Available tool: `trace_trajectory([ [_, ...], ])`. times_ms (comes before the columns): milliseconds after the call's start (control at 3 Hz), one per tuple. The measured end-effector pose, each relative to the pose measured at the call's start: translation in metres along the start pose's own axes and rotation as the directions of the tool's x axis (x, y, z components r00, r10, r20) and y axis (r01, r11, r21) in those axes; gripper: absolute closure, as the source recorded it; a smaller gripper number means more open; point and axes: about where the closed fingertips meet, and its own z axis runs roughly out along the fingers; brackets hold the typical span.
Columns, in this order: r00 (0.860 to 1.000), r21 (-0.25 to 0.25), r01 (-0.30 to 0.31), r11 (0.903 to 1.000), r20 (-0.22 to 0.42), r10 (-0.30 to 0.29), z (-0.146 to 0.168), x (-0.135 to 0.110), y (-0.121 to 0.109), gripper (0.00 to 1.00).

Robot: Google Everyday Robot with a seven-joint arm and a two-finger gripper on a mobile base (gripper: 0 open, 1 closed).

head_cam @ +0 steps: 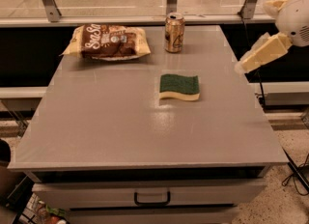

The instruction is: Knock orange can over

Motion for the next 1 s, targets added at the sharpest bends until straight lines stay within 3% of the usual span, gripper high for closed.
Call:
trace_trajectory([
  [333, 0.991, 0.018, -0.054, 0.9984, 0.121, 0.051, 0.03, 0.0, -0.019, 0.0],
  [667, 0.974, 0.009, -0.104, 0.9946, 0.203, 0.1, 0.058, -0.002, -0.036, 0.0],
  [1000, 0.955, -0.036, -0.169, 0.9849, 0.243, 0.173, 0.084, -0.005, -0.056, 0.0],
])
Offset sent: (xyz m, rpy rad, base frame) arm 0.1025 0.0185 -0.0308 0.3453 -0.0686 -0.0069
